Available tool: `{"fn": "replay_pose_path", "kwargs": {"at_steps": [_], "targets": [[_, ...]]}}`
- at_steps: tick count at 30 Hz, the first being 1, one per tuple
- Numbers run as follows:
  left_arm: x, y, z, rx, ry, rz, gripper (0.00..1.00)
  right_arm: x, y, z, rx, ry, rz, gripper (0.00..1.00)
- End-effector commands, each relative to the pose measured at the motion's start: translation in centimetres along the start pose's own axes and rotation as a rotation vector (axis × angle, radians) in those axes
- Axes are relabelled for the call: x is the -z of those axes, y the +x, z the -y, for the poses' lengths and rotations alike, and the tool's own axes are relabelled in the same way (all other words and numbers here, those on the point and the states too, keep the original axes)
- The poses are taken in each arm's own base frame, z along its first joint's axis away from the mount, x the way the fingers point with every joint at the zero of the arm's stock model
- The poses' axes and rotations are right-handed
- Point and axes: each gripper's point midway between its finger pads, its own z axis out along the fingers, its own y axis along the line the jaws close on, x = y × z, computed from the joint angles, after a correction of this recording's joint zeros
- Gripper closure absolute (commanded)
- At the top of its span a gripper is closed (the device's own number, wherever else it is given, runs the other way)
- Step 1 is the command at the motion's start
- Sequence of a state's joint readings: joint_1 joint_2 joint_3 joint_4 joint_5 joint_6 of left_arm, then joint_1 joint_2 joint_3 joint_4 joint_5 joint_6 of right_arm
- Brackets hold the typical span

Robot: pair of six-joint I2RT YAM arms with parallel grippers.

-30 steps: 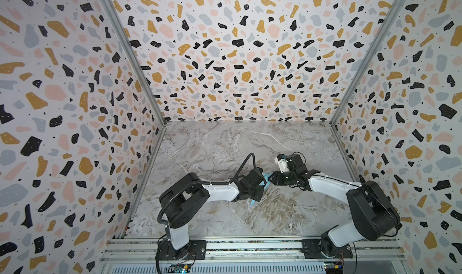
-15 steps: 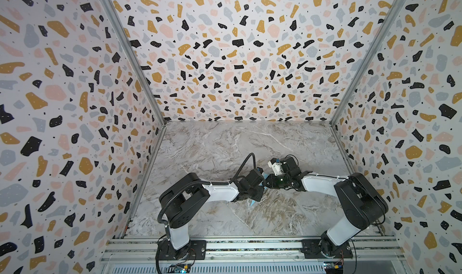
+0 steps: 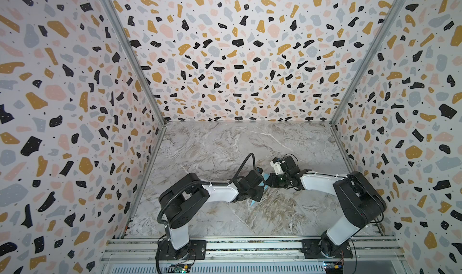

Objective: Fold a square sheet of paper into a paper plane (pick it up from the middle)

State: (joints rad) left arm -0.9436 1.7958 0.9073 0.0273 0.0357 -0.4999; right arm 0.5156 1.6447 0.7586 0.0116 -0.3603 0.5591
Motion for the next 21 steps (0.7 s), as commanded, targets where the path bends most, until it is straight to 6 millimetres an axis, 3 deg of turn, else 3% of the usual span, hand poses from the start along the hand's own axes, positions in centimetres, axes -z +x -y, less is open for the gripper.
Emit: {"fn": "replay_pose_path", "kwargs": {"at_steps": [1, 8, 16, 21], "targets": [[-0.8, 5.5, -2.4, 0.006, -0.074, -0.171, 1.0, 0.2, -0.3, 0.7, -0.007, 0.058, -0.001, 0.83], [-0.3, 4.4, -1.7, 0.001, -0.06, -0.145, 1.0, 0.0, 0.6, 1.8, -0.025, 0.096, -0.024, 0.83], [1.0, -1.3, 1.6, -0.017, 0.035, -0.009, 1.0, -0.2, 1.2, 2.4, -0.035, 0.101, -0.049, 0.83], [0.8, -3.2, 2.0, -0.001, 0.047, 0.033, 1.0, -0.3, 1.3, 2.5, -0.038, 0.09, -0.055, 0.83]]}}
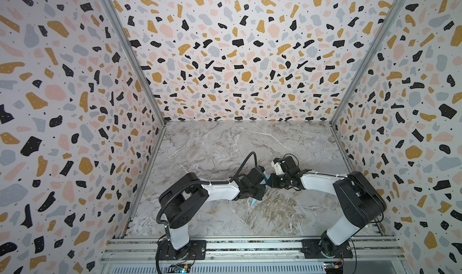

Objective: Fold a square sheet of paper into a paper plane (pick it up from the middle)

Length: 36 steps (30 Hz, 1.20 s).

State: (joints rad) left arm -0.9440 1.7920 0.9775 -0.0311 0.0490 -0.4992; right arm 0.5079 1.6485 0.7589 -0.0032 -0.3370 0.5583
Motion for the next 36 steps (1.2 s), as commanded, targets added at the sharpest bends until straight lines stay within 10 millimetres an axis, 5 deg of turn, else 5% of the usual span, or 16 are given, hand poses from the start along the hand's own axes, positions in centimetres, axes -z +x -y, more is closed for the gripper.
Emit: {"fn": "replay_pose_path", "kwargs": {"at_steps": [1, 12, 21, 36], "targets": [[-0.1, -1.7, 0.9, 0.003, 0.031, 0.031, 1.0, -0.3, 1.3, 1.7, -0.028, 0.057, -0.057, 0.83], [-2.6, -0.1, -0.1, 0.002, -0.009, -0.044, 1.0, 0.5, 0.1, 0.2, -0.027, -0.058, -0.016, 0.83], [-2.7, 1.1, -0.7, -0.004, -0.028, -0.078, 1.0, 2.9, -2.1, -4.5, 0.074, -0.342, 0.062, 0.82], [-1.9, 0.8, -0.6, 0.009, -0.022, -0.054, 1.0, 0.0, -1.9, -0.6, -0.014, -0.218, 0.036, 0.84]]}}
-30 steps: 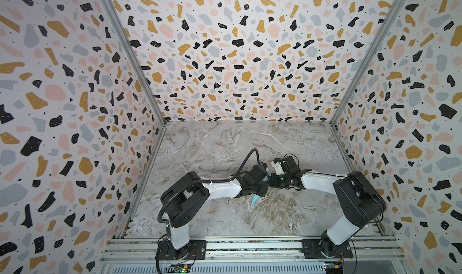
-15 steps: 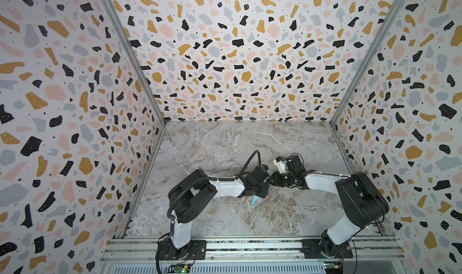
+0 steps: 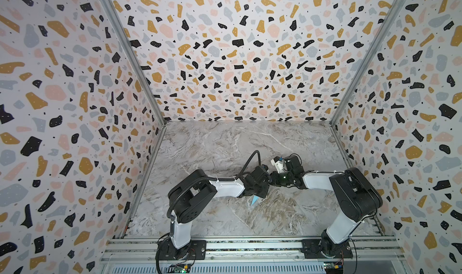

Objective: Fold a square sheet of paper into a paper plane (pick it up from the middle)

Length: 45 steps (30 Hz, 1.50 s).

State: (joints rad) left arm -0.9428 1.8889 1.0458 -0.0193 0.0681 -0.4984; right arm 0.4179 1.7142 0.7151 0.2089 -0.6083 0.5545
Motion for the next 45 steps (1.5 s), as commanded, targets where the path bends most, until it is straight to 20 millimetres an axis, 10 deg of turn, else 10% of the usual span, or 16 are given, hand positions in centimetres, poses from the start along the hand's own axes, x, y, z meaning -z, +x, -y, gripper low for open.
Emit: {"fn": "replay_pose_path", "kwargs": {"at_steps": [1, 18, 32, 45], "targets": [[0.4, 1.2, -1.0, 0.009, -0.03, -0.03, 1.0, 0.5, -0.9, 1.0, 0.003, 0.051, 0.033, 0.84], [3.4, -3.7, 0.7, 0.035, 0.02, 0.129, 0.96, 1.0, 1.5, 3.6, -0.021, 0.04, 0.0, 0.86], [0.5, 0.6, -2.1, 0.055, -0.046, -0.017, 1.0, 2.0, 1.6, 3.1, 0.018, -0.047, 0.037, 0.86], [0.1, 2.9, -3.0, 0.058, -0.071, -0.081, 1.0, 4.7, 0.8, 6.4, -0.089, -0.018, 0.133, 0.88]]}}
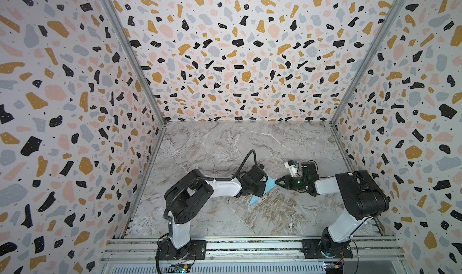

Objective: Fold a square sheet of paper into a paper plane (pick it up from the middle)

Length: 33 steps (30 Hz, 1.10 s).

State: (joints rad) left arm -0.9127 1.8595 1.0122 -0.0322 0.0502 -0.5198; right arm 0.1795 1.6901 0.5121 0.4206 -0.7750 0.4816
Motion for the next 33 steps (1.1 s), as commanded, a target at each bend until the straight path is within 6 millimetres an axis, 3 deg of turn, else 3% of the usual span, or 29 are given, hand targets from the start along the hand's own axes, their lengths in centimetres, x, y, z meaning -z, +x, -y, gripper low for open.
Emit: {"fn": "replay_pose_path", "kwargs": {"at_steps": [1, 5, 8, 14, 19, 24, 29, 33], "targets": [[-0.6, 2.4, -1.1, 0.009, -0.031, -0.077, 1.0, 1.0, 0.0, 1.4, -0.038, 0.074, 0.025, 0.88], [-0.5, 2.0, -0.8, 0.003, -0.024, -0.071, 1.0, 2.0, -1.9, 0.6, -0.022, 0.087, 0.075, 0.88], [-0.5, 1.8, -0.7, -0.002, -0.02, -0.068, 1.0, 2.9, -2.9, -1.3, 0.023, 0.064, 0.12, 0.88], [-0.6, 2.0, -0.7, -0.001, -0.019, -0.074, 1.0, 0.8, -1.1, -5.1, 0.093, -0.016, 0.045, 0.87], [-0.6, 2.2, -0.8, -0.001, -0.022, -0.078, 1.0, -1.8, 0.9, -6.1, 0.089, -0.051, -0.044, 0.88], [-0.6, 2.3, -0.9, -0.003, -0.023, -0.08, 1.0, -2.6, 1.8, -4.7, 0.065, -0.024, -0.083, 0.9], [-0.5, 2.6, -1.0, -0.007, -0.027, -0.087, 1.0, -1.9, 2.2, -0.4, -0.016, 0.078, -0.082, 0.92], [-0.4, 2.7, -1.0, -0.008, -0.025, -0.087, 1.0, -0.3, 1.1, 2.4, -0.072, 0.145, -0.034, 0.93]]}}
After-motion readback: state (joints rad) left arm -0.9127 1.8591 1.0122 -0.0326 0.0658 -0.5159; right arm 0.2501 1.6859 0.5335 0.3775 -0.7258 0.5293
